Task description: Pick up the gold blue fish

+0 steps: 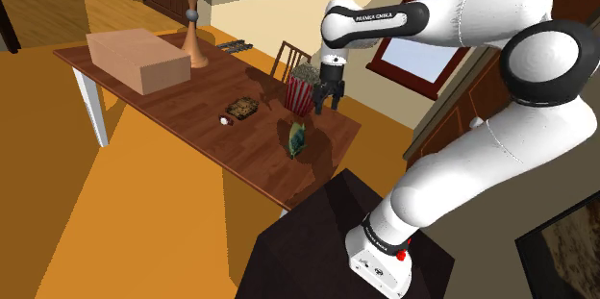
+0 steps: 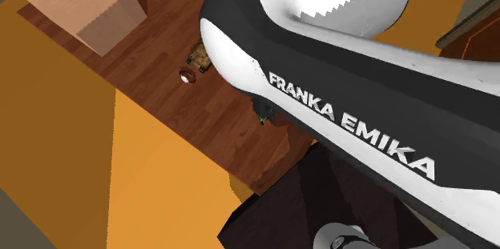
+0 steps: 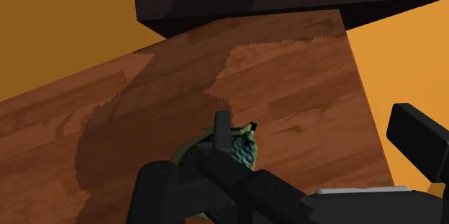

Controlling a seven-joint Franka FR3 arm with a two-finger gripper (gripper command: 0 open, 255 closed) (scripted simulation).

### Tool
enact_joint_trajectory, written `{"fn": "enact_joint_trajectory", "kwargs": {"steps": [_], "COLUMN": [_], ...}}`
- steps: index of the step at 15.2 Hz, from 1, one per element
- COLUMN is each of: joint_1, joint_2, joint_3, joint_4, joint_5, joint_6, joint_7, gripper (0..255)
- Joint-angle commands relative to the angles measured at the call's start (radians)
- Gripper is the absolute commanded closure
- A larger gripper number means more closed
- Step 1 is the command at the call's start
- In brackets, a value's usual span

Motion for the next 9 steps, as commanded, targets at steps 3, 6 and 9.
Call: {"fn": "enact_joint_trajectory", "kwargs": {"steps": [3, 6, 9], "joint_1": [-0.016, -0.034, -0.057], "joint_2": [0.194, 0.340, 0.487], "joint_3": [-0.042, -0.061, -0.068], "joint_4": [0.087, 0.160, 0.243], "joint_5": [0.049, 0.092, 0.136], "joint_6": [0.019, 0.022, 0.013], "joint_7": [-0.077, -0.133, -0.185], "gripper": [0, 0, 0]}}
